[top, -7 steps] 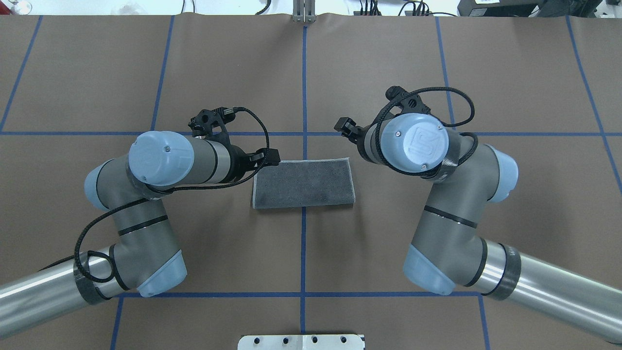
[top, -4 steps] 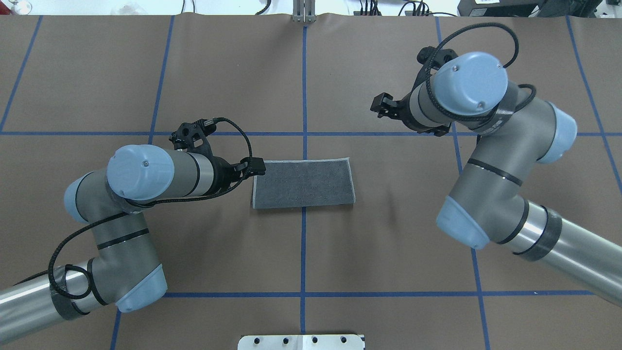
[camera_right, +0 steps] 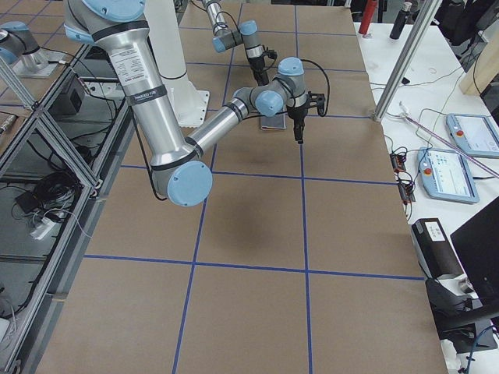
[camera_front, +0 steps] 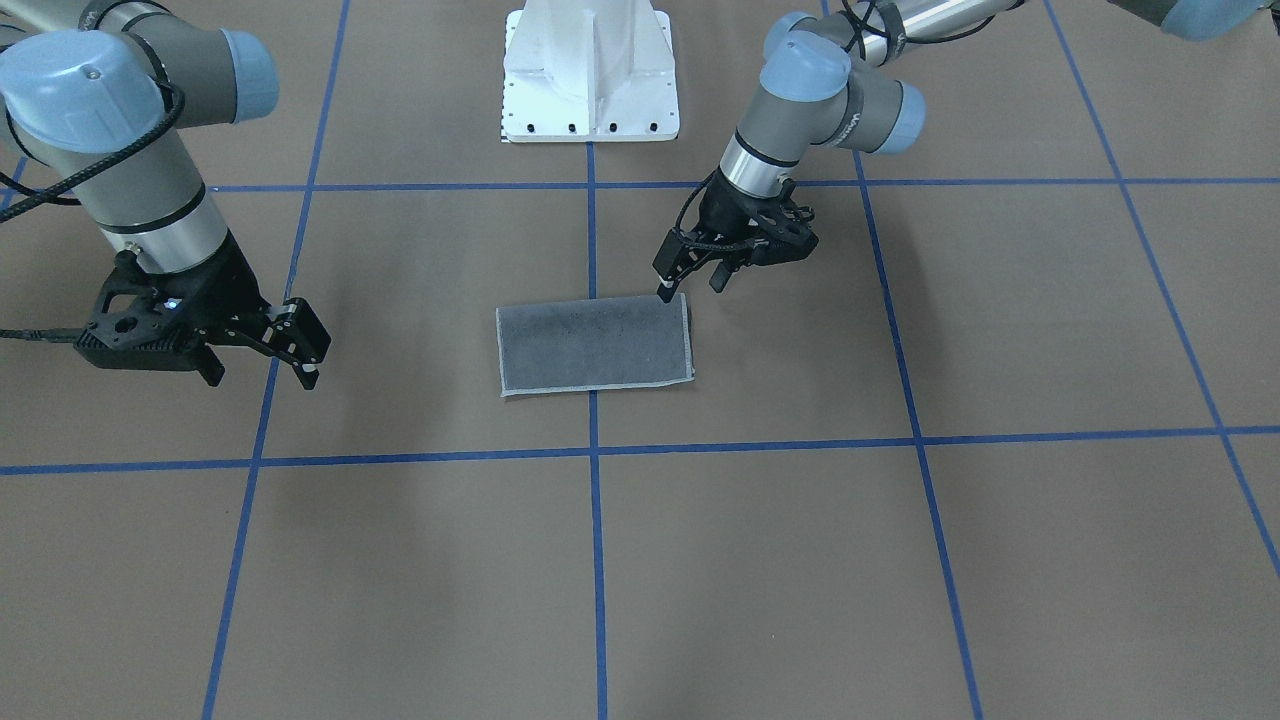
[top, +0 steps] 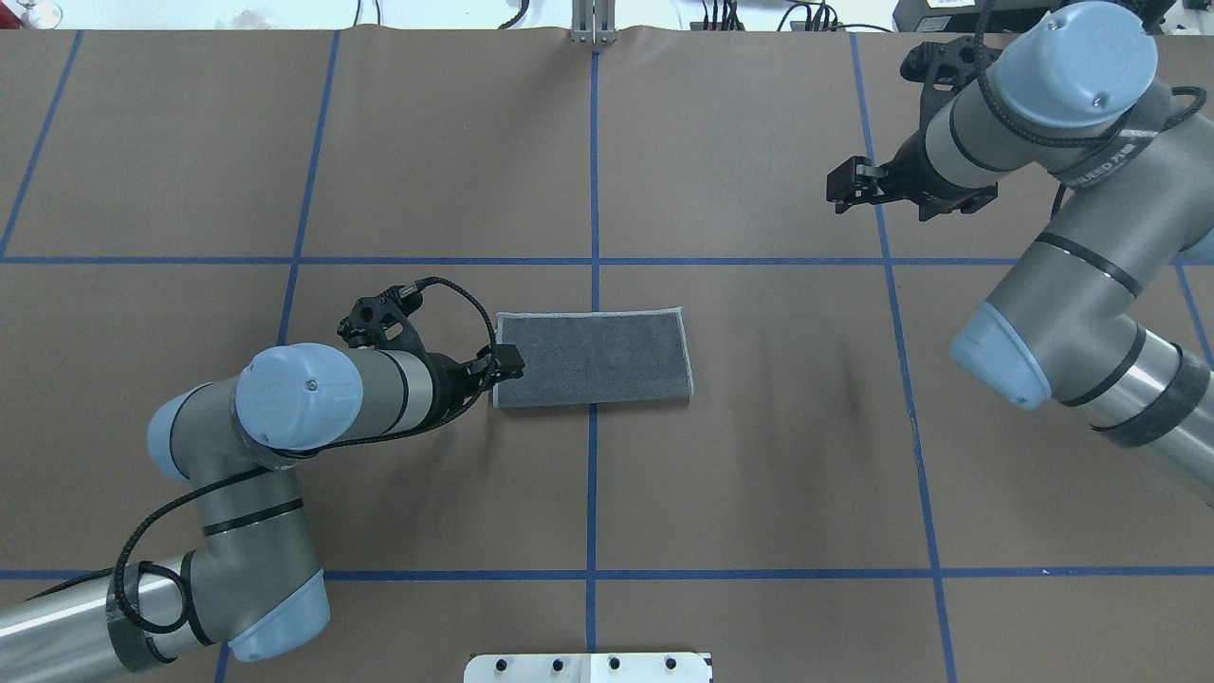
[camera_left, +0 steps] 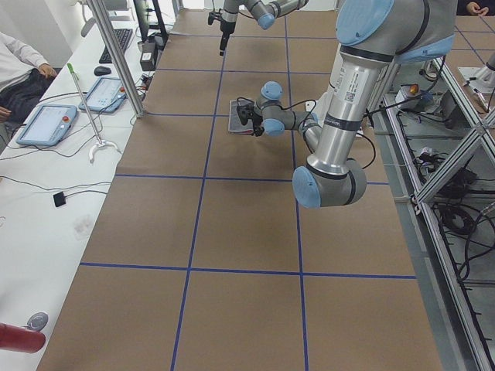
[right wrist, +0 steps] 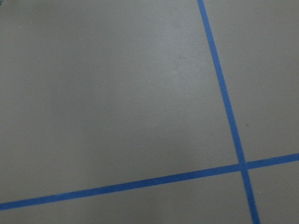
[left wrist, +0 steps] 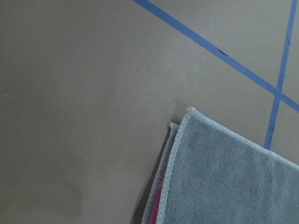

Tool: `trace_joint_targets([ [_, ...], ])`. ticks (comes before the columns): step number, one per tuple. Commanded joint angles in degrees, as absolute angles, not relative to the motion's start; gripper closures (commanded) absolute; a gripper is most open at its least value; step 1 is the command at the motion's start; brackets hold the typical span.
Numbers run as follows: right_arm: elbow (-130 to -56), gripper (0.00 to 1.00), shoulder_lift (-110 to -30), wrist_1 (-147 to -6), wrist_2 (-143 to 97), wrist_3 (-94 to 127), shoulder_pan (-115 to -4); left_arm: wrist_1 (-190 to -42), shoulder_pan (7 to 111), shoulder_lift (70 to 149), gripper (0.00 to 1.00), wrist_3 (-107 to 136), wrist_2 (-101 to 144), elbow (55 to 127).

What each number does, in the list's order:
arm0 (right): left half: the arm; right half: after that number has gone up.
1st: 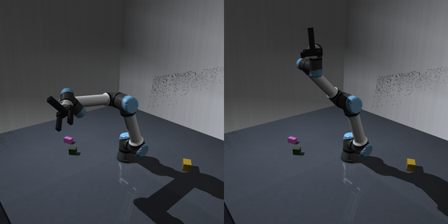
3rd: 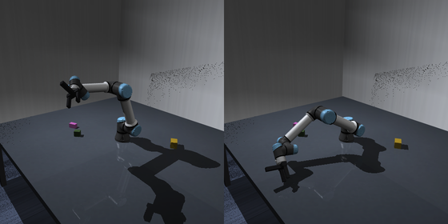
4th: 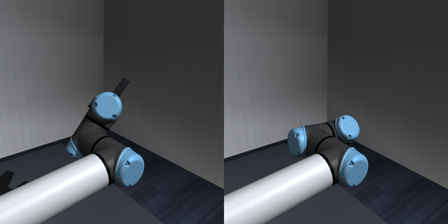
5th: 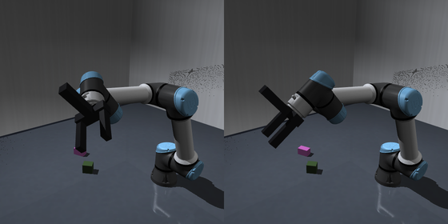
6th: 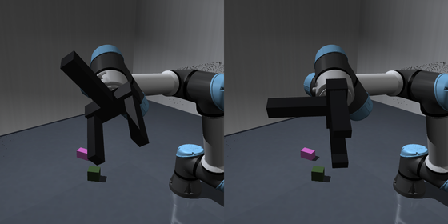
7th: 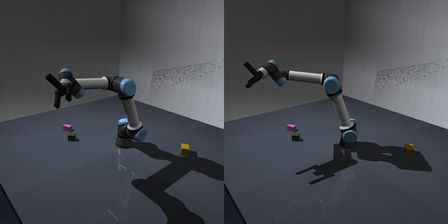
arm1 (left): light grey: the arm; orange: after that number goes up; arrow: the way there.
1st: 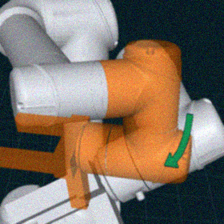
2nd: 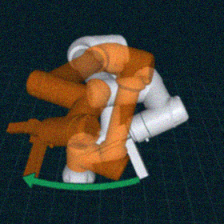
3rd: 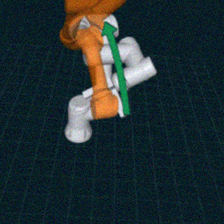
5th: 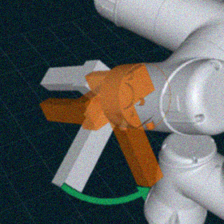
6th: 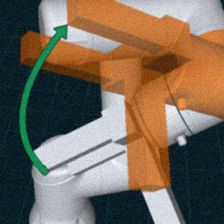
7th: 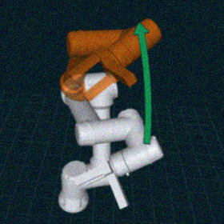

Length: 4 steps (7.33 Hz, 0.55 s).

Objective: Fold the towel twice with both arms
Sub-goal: 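Raise the right arm away while the left gripper moves to the strip's end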

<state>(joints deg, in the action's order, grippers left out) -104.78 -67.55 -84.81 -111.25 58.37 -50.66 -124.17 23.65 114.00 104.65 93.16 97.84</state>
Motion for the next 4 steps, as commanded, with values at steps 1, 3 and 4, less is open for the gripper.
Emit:
trace_joint_targets([
  [1, -104.9, 0.00, -67.9, -84.6, -111.7, 57.0, -51.1, -124.3, 22.9, 114.4, 0.34, 107.9, 92.5, 96.5],
  [3, -104.9, 0.00, -67.9, -84.6, -111.7, 57.0, -51.1, -124.4, 22.9, 115.6, 0.36, 112.1, 92.4, 95.5],
  [4, -104.9, 0.00, -67.9, -84.6, -111.7, 57.1, -51.1, -124.3, 22.9, 115.8, 0.36, 112.8, 92.4, 95.4],
])
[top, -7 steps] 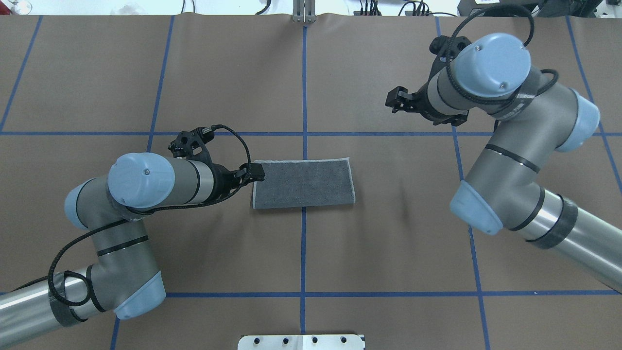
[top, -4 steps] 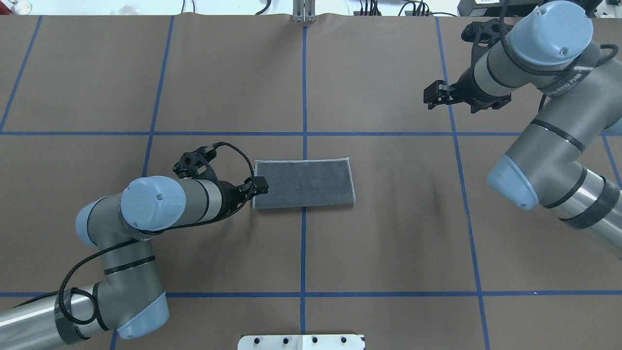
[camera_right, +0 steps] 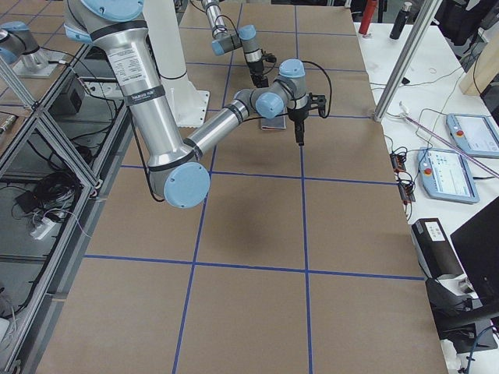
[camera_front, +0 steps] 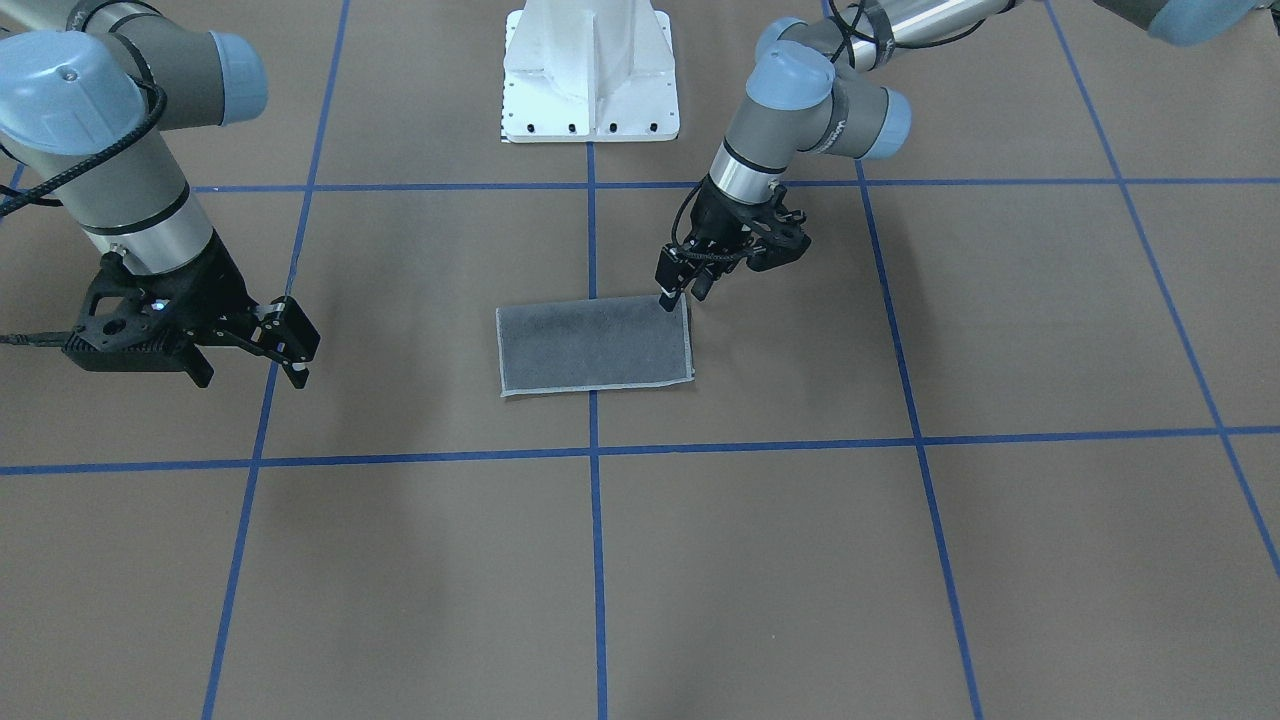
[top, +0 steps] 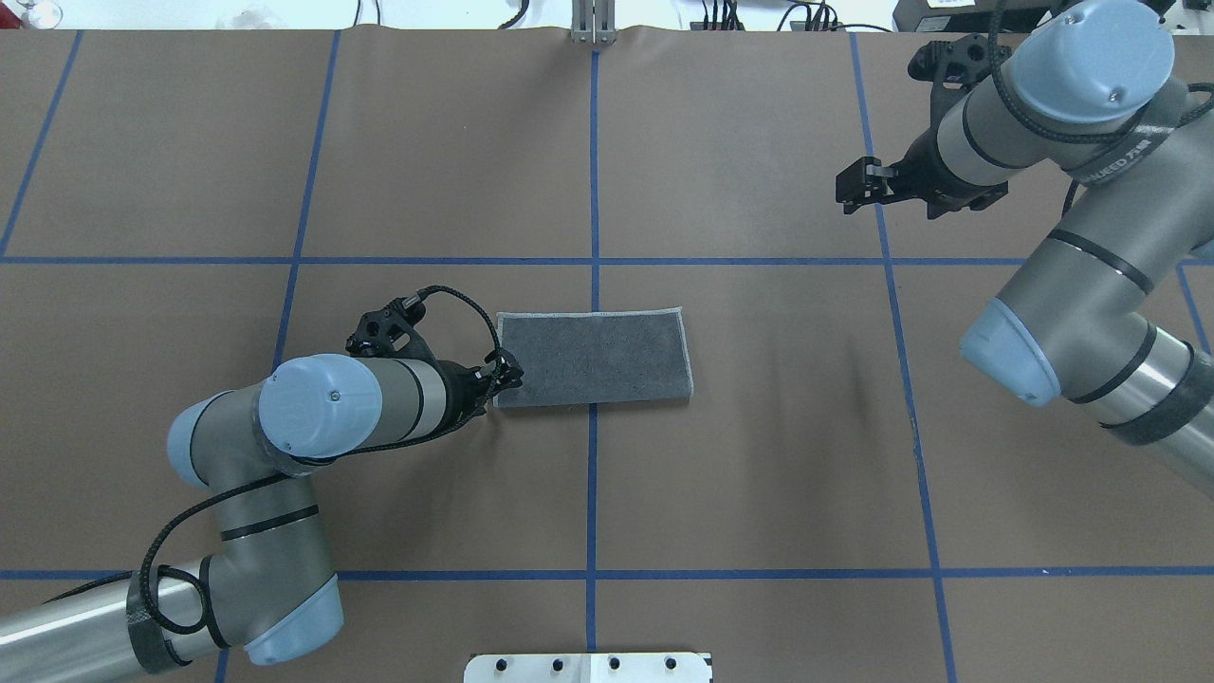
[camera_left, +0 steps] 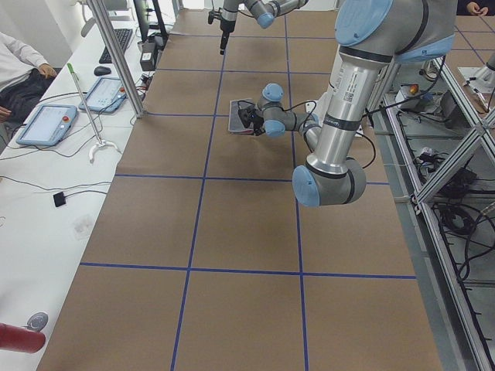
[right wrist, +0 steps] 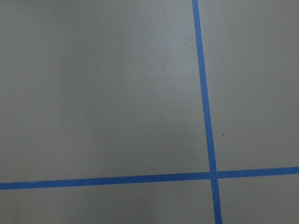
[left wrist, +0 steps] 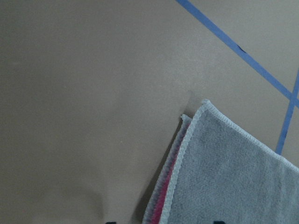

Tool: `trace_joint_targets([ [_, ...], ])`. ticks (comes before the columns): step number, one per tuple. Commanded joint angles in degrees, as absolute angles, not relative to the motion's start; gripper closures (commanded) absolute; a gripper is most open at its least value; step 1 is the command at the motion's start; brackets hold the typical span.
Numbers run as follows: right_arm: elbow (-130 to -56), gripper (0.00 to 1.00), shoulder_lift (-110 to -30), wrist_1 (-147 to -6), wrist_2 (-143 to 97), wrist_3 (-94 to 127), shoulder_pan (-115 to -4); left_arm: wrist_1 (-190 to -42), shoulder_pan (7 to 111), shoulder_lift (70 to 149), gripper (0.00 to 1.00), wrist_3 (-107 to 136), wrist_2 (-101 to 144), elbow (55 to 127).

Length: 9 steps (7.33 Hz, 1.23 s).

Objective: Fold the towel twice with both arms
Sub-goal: 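Grasp the end of the folded grey strip nearest the left gripper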

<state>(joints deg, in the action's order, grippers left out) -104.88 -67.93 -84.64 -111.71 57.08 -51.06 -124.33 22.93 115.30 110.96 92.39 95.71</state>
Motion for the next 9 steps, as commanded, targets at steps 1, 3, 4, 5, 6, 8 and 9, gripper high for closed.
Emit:
trace_joint_targets([
  [1, -104.9, 0.00, -68.0, -84.6, -111.6, 57.1, -51.1, -124.3, 22.9, 115.8, 0.36, 112.8, 92.4, 95.0],
  [3, -105.5, 0.00, -68.1, -84.6, -111.6, 57.1, -51.1, -124.4, 22.5, 115.8, 0.36, 112.7, 92.5, 94.1],
  [4, -105.6, 0.00, -68.1, -84.6, -111.6, 57.1, -51.1, -124.4, 22.5, 116.0, 0.36, 112.7, 92.4, 94.2],
  [5, -105.6, 0.00, -68.1, -84.6, -111.6, 57.1, -51.1, -124.5, 22.5, 116.1, 0.41, 112.8, 92.4, 94.3],
  [6, -105.7, 0.00, -68.2, -84.6, -111.5, 57.2, -51.1, -125.0, 22.5, 115.9, 0.47, 112.7, 92.4, 94.2],
  [8, -105.7, 0.00, -68.1, -84.6, -111.4, 57.2, -51.1, -125.3, 22.1, 115.6, 0.50, 112.1, 92.5, 94.2],
  [9, -105.7, 0.00, -68.1, -84.6, -111.4, 57.2, -51.1, -125.8, 21.9, 115.7, 0.50, 112.0, 92.5, 94.4],
])
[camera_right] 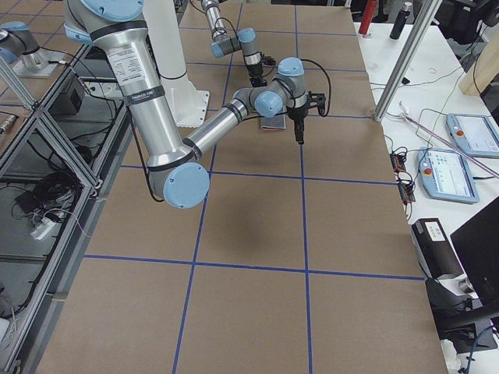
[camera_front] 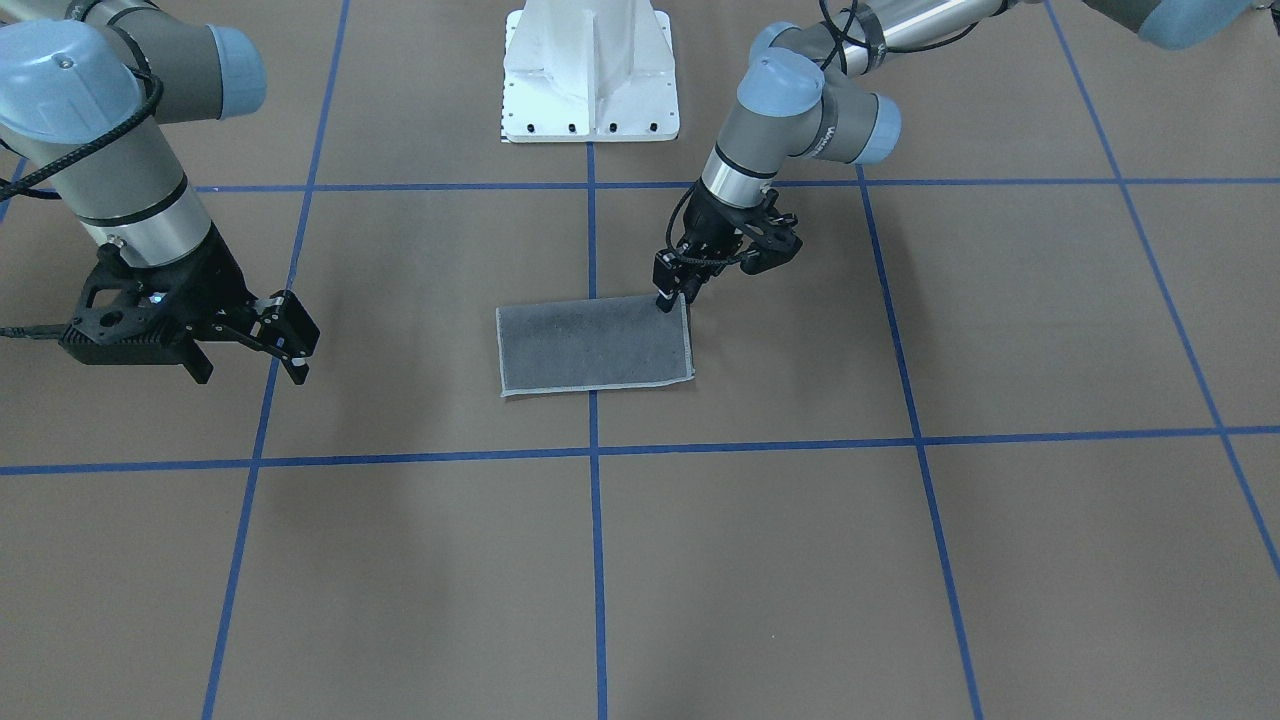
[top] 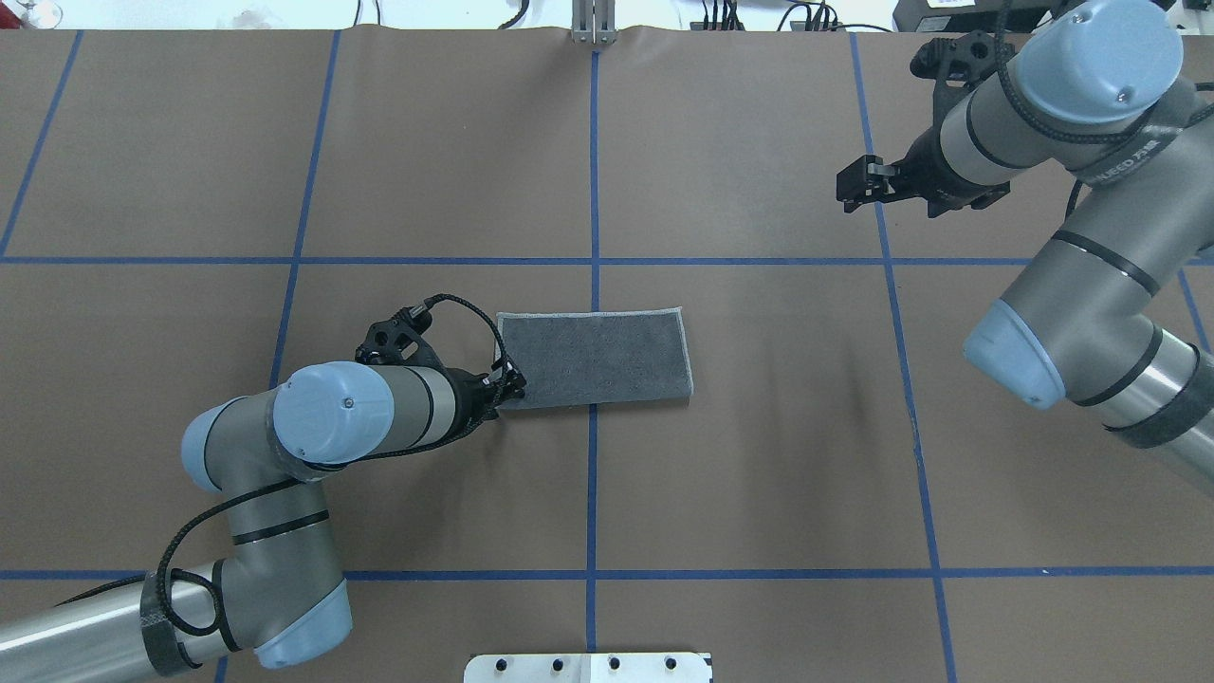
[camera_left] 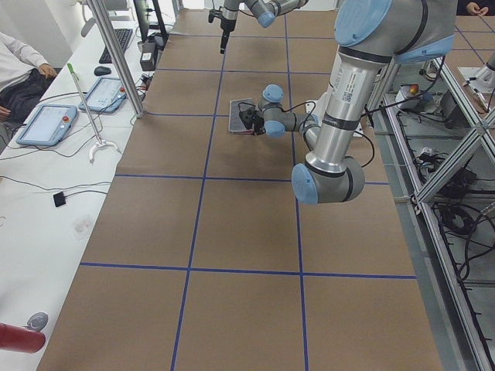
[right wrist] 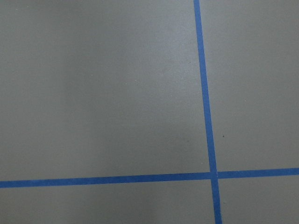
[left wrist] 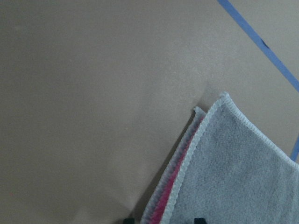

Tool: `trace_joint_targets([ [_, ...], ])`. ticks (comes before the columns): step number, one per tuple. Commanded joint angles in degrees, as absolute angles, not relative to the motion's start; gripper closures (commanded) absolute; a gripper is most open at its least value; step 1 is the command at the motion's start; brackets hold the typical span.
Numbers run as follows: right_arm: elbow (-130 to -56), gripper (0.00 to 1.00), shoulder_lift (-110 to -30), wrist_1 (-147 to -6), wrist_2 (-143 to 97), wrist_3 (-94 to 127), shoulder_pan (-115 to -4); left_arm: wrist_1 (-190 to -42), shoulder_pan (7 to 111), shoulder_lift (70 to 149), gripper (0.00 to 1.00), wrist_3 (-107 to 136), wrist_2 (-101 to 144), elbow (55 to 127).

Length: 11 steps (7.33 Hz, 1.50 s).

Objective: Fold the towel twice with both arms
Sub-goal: 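Grasp the end of the folded grey strip nearest the left gripper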

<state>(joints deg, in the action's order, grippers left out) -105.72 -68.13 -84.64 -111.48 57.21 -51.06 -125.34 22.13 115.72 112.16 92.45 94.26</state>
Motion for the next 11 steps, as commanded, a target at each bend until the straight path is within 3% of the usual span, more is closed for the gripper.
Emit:
trace_joint_targets([
  [1, -105.7, 0.00, -68.1, -84.6, -111.4, 57.3, -51.1, -126.1, 21.9, 115.5, 0.53, 112.1, 92.5, 94.5],
  [3, -105.7, 0.00, -68.2, -84.6, -111.4, 57.4, -51.1, -126.2, 21.9, 115.5, 0.83, 112.0, 92.5, 94.6],
  [4, -105.7, 0.00, -68.1, -84.6, -111.4, 57.4, -51.1, -126.2, 22.0, 115.4, 0.87, 112.0, 92.5, 94.7],
  [7, -105.8, 0.00, -68.2, -84.6, -111.4, 57.4, -51.1, -126.3, 22.1, 115.3, 0.82, 110.7, 92.4, 94.8],
  [8, -105.8, 0.00, -68.2, -84.6, -111.4, 57.4, -51.1, -126.3, 22.2, 115.3, 1.00, 110.7, 92.4, 94.9],
  [11, -105.8, 0.00, -68.3, -84.6, -111.4, 57.4, -51.1, -126.2, 24.0, 110.3, 1.00, 104.5, 92.5, 99.6],
])
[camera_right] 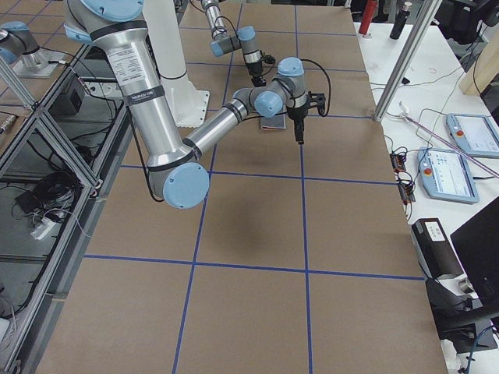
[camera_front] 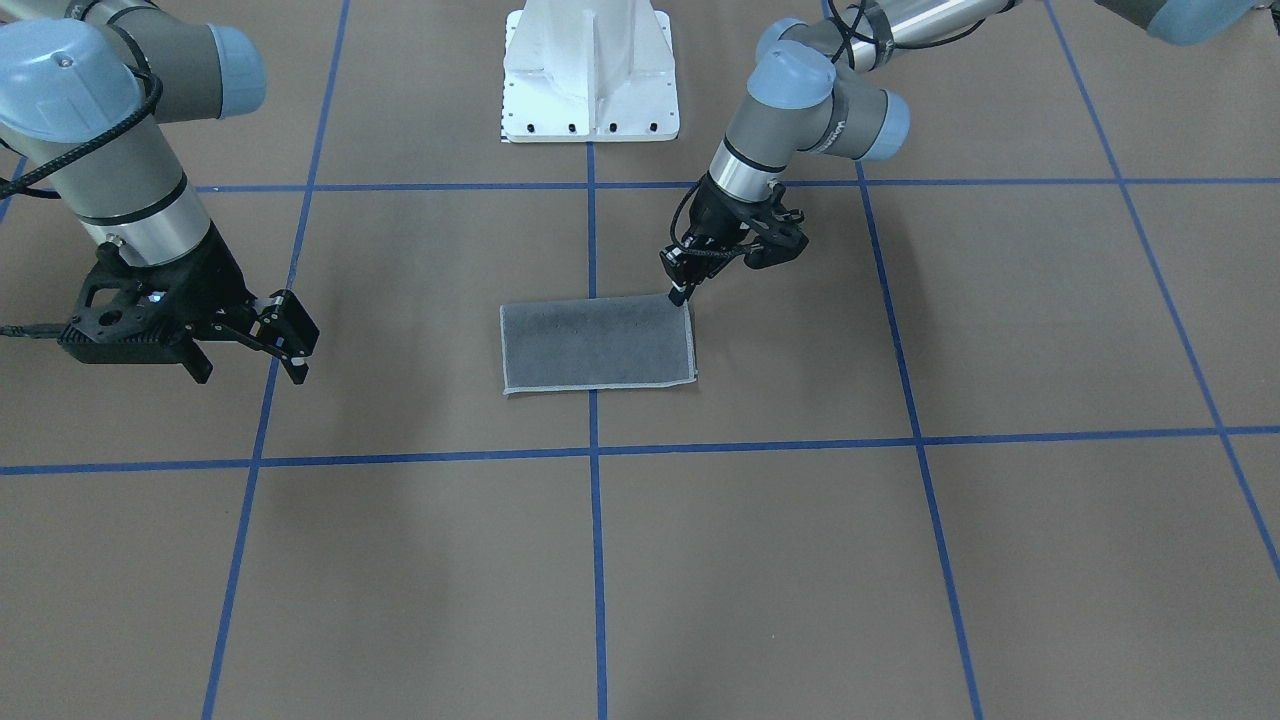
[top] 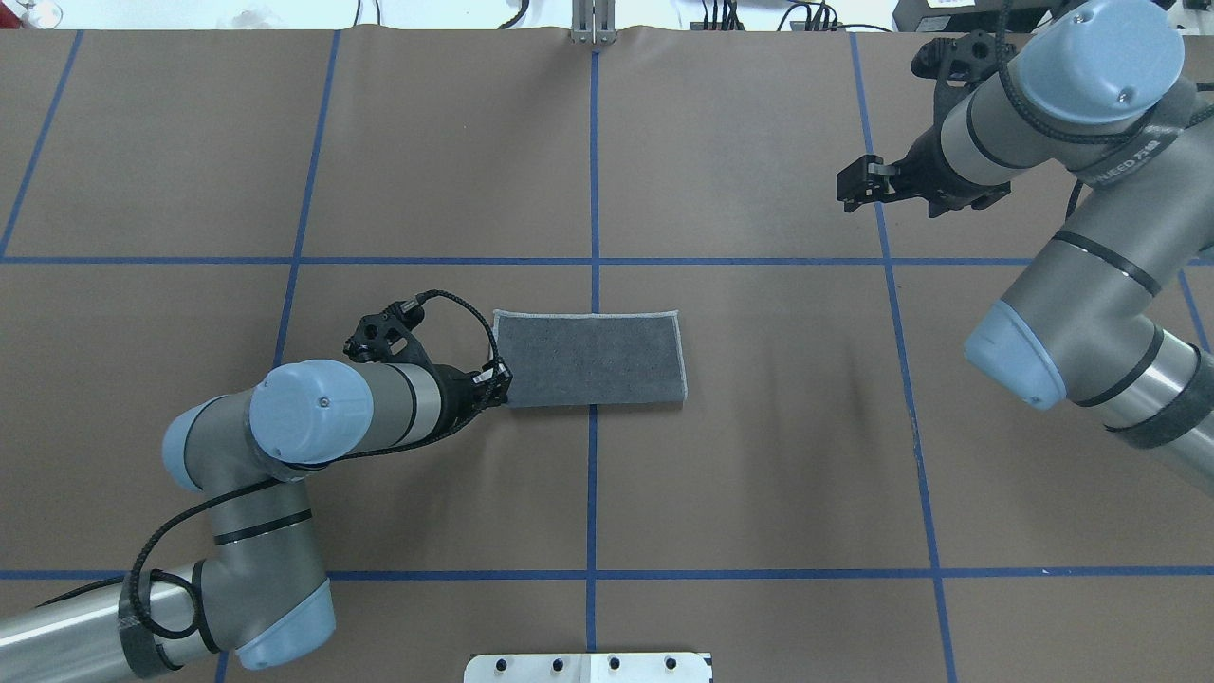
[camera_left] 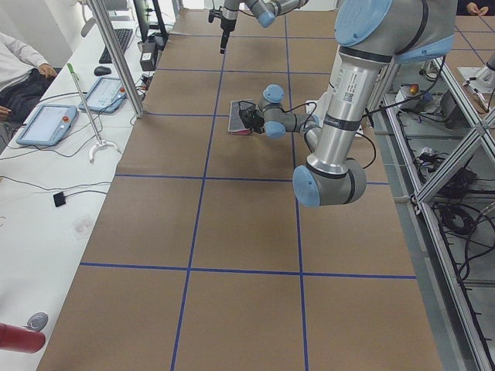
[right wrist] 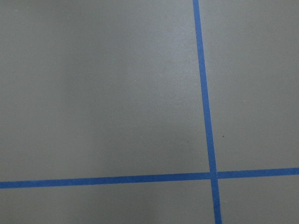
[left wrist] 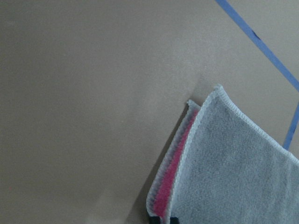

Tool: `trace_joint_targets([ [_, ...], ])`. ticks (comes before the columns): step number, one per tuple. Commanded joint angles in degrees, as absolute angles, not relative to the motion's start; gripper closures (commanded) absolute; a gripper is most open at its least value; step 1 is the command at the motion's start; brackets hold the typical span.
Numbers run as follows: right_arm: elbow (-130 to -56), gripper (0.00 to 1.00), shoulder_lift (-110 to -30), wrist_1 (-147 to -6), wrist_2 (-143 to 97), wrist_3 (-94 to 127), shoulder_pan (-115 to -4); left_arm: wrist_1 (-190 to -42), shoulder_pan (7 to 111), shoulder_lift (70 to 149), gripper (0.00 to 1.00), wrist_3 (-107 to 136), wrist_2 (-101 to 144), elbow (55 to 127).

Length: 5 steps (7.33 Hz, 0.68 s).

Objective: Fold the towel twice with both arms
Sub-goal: 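Lift the strip end with the left gripper and fold it over the other end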

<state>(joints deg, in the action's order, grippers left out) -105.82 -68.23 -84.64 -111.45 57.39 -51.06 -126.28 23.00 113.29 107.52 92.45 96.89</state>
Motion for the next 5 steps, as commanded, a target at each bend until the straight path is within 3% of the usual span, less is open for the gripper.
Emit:
trace_joint_targets([
  [1, -105.8, 0.00, -68.3, -84.6, -111.4, 57.4, -51.1, -126.2, 25.3, 106.7, 1.00, 102.4, 92.9, 102.5],
  [3, -105.8, 0.00, -68.3, -84.6, -111.5, 57.4, -51.1, -126.2, 27.3, 100.0, 1.00, 99.5, 92.4, 108.0],
  [5, -105.8, 0.00, -68.3, -84.6, -111.4, 57.4, -51.1, -125.8, 27.3, 101.2, 1.00, 99.7, 90.9, 108.5],
])
